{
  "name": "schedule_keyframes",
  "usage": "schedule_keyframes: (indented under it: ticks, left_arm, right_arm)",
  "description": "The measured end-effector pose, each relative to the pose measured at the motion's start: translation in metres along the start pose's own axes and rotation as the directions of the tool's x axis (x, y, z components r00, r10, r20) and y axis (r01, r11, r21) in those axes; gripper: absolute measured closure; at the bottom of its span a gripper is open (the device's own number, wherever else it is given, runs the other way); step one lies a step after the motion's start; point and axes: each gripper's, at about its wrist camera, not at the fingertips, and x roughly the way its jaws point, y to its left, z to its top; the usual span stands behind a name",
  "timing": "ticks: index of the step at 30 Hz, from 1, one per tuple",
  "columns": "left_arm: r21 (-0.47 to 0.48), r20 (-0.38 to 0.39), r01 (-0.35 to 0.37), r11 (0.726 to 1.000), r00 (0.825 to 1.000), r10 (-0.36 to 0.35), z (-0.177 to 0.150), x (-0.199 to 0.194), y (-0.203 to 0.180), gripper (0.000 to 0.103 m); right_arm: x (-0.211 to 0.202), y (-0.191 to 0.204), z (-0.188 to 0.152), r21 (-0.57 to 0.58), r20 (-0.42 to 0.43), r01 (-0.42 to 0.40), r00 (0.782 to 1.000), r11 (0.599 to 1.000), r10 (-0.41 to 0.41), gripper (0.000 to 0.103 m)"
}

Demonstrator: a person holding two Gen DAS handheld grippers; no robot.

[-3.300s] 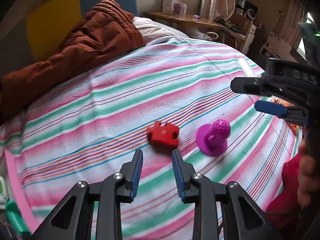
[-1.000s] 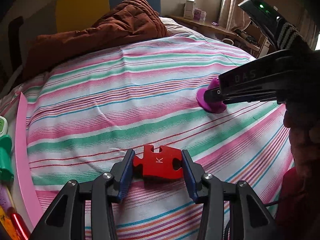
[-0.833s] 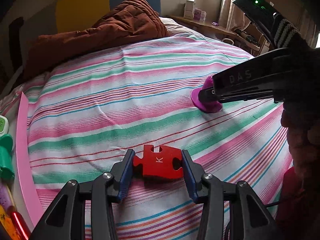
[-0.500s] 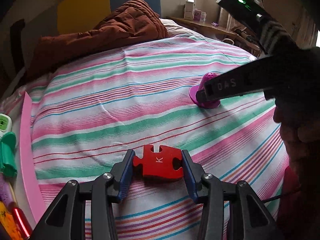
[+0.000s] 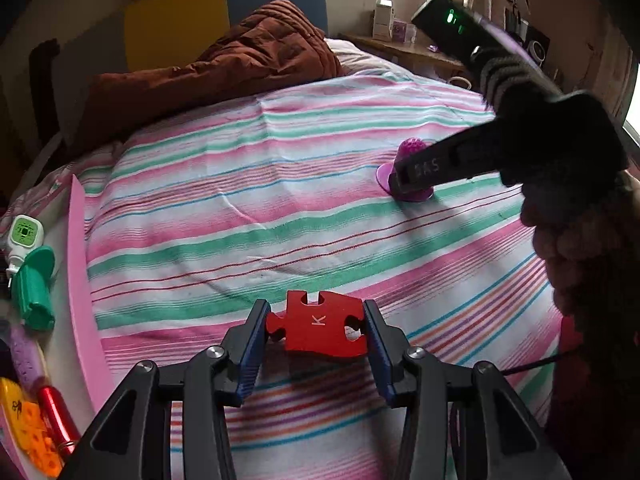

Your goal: Organize rigid objects

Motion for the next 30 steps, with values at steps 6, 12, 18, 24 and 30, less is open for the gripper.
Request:
schedule_keyframes:
  ticks: [6, 12, 18, 24, 30]
  left_arm:
    - [0.0, 0.055, 0.0, 1.0, 0.999, 0.0, 0.004, -0.026, 0.004, 0.057]
    - [-0.018, 0.099, -0.002, 1.0, 0.995, 0.003, 0.005, -0.054, 0.012, 0.057]
    - [-0.048, 0.121, -0.016, 0.999, 0.992, 0.021, 0.0, -0.077, 0.028, 0.057]
    - [-0.102, 0.134, -0.017, 0.995, 0.991, 0.03, -0.008, -0.098, 0.053, 0.057]
    - [-0.277, 0.116, -0.037, 0.96, 0.991, 0.071, -0.027, -0.117, 0.121, 0.057]
  right_arm:
    - [0.002, 0.005, 0.0, -0.021, 0.012, 0.011, 1.0, 1.0, -0.01, 0.069]
    - [0.002, 0.007, -0.001, -0.033, 0.023, 0.021, 1.0, 0.999, -0.02, 0.069]
    - [0.002, 0.01, 0.0, -0.043, 0.032, 0.034, 0.999, 0.998, -0.033, 0.069]
    - [0.001, 0.014, -0.002, -0.062, 0.043, 0.051, 0.998, 0.997, -0.049, 0.069]
    - [0.001, 0.015, -0.002, -0.069, 0.047, 0.059, 0.997, 0.996, -0.056, 0.069]
